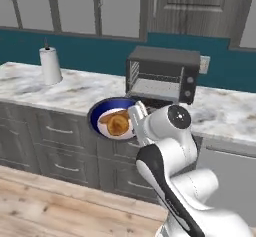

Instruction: Pick up the heated bread from the toaster oven and place it in the bowl. Then move the bread bowl to the dining counter.

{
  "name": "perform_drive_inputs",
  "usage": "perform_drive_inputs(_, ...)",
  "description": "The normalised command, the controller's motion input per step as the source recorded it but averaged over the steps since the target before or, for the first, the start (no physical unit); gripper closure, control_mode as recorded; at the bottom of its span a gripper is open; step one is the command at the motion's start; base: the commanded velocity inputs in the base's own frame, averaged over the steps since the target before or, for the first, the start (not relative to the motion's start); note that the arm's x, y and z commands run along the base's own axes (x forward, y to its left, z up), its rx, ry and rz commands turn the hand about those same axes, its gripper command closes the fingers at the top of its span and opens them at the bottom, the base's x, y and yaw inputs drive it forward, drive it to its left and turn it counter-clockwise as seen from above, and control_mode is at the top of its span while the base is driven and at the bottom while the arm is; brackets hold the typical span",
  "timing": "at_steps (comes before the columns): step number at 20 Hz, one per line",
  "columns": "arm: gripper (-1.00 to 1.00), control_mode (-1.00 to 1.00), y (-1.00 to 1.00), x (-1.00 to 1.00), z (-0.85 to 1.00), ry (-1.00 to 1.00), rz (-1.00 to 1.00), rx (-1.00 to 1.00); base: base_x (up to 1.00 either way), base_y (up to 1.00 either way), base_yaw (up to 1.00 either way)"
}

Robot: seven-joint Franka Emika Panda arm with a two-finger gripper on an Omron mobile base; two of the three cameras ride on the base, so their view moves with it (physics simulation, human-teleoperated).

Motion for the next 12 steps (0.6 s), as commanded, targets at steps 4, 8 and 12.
perform_drive_inputs(4, 1.0, 1.0, 0.0, 0.0, 0.0, 0.0, 0.0, 0.0, -0.23, 0.0, 1.0)
perform_drive_inputs(8, 1.0, 1.0, 0.0, 0.0, 0.0, 0.0, 0.0, 0.0, -0.05, 0.0, 1.0)
perform_drive_inputs(12, 1.0, 1.0, 0.0, 0.0, 0.0, 0.0, 0.0, 0.0, 0.0, 0.0, 1.0)
